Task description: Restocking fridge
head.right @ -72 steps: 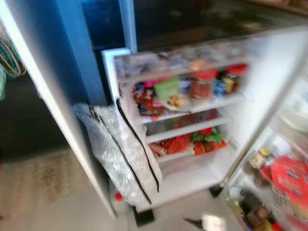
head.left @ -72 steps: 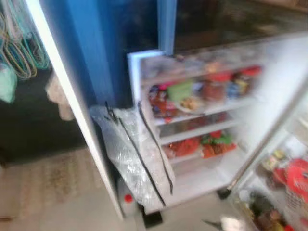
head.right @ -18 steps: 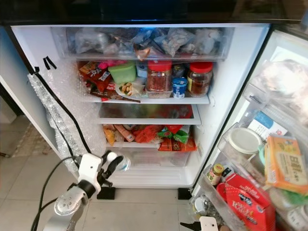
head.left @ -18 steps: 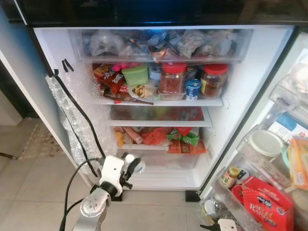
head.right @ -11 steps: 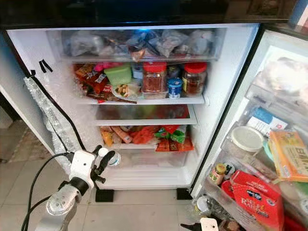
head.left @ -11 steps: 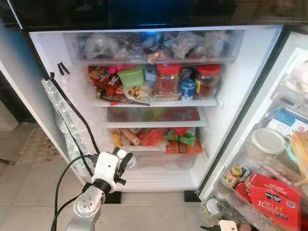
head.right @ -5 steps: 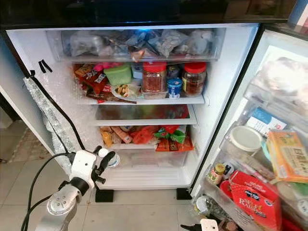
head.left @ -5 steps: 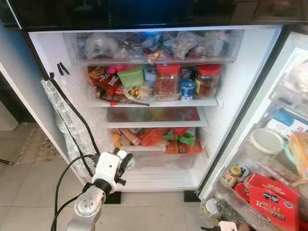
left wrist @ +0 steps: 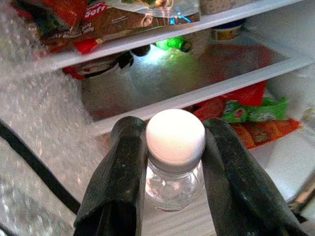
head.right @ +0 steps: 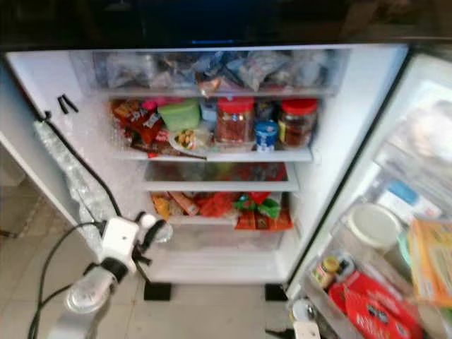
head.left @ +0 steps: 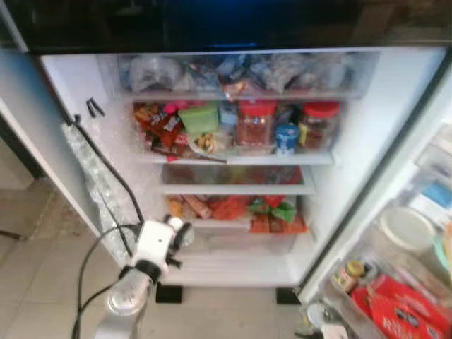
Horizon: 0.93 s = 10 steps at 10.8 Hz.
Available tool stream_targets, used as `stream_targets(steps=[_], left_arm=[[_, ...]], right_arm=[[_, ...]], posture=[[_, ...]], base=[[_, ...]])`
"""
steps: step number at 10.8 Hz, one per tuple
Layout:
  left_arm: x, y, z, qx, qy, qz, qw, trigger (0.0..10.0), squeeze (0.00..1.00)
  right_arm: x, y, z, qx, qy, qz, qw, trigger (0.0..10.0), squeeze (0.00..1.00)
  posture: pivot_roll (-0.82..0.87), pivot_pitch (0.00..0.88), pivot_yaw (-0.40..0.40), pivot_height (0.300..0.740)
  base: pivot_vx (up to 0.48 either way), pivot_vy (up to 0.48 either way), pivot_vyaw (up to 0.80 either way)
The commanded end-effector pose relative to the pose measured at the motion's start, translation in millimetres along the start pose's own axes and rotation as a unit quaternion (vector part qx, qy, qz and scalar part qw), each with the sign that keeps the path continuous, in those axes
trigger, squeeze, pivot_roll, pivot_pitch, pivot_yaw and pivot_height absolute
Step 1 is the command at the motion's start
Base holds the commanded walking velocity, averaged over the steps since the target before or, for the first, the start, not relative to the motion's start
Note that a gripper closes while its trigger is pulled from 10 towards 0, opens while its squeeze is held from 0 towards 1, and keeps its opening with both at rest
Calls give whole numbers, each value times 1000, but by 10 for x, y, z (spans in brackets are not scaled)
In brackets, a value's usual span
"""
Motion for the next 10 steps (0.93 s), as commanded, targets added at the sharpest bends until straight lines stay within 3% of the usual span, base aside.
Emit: stream_targets(steps=[1, 4, 5, 7, 10], left_arm=[[-7, -51, 99, -18, 0, -1, 1000, 10000, 0], [5, -73, 101, -19, -4, -1, 1000, 10000, 0], [9, -81, 111, -20, -8, -1, 1000, 10000, 0], [-3, -92, 117, -21, -8, -2, 1000, 10000, 0], [-51, -103, 97, -16, -5, -21, 1000, 10000, 0]], right_arm=[[-69, 17, -43, 3, -7, -7, 1000, 10000, 0], [-58, 14, -34, 4, -2, -5, 1000, 10000, 0], [-56, 14, 0, -3, 25, -5, 1000, 10000, 0], [-23, 11, -27, 4, 3, 8, 1000, 10000, 0], [-19, 10, -42, 6, -2, 8, 1000, 10000, 0]], posture=[[67, 0, 9, 740], [67, 0, 11, 740], [68, 0, 11, 740], [66, 0, 14, 740], [65, 0, 17, 740]], base=[[300, 0, 0], [303, 0, 0], [304, 0, 800], [298, 0, 625], [183, 0, 0]])
Point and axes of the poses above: a point about 5 cm out from each wrist's last joint towards the gripper, its own y axis pointing back from the gripper into the wrist, its own z axis along the axis of the wrist's last joint, x = y × z, the point moved 3 cm from there along -y, pointing out of the wrist towards the gripper, and after that the axes turned 15 degrees about -y, right-handed, at the moved point
